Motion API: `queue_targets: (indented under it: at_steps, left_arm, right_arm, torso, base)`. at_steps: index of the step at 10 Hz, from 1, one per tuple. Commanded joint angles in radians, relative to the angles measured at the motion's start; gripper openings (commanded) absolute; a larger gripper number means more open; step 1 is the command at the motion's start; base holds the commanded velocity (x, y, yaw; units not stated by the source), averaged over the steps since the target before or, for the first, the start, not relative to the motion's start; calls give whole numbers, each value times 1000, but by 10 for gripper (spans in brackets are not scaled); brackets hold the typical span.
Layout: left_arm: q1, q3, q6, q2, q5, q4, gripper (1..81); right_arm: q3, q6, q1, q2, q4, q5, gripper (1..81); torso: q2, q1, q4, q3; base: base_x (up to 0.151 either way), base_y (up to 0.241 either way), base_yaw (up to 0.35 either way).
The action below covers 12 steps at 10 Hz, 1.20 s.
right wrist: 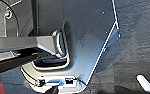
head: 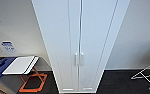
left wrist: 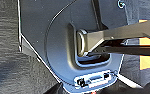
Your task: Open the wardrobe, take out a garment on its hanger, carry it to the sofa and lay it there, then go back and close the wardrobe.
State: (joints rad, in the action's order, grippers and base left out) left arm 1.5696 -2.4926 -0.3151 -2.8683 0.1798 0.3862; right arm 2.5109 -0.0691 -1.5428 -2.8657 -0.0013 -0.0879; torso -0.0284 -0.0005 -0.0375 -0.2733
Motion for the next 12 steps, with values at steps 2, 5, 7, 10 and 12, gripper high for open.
queue_targets:
  at_steps: [2, 5, 7, 10, 12]
  left_arm:
    - [1, 7, 4, 4, -51, 13, 811]
    - [1, 9, 4, 3, -51, 13, 811]
    - [1, 7, 4, 3, -49, 13, 811]
    - [1, 7, 4, 0, -49, 13, 811]
    - [1, 6, 4, -2, -49, 16, 811]
  right_arm:
    - [-1, 0, 16, 12, -2, 65, 811]
    - [-1, 3, 19, 12, -6, 63, 811]
    - [3, 3, 20, 13, -3, 59, 811]
    - [3, 6, 20, 12, -6, 57, 811]
    - [3, 8, 20, 13, -6, 59, 811]
  torso:
    - [0, 1, 0, 0]
    - [0, 1, 0, 0]
    - [0, 1, 0, 0]
    - [0, 1, 0, 0]
    - [0, 1, 0, 0]
  base:
    - [68, 0, 0]
    - [83, 0, 0]
    - [90, 0, 0]
    - [90, 0, 0]
    - [90, 0, 0]
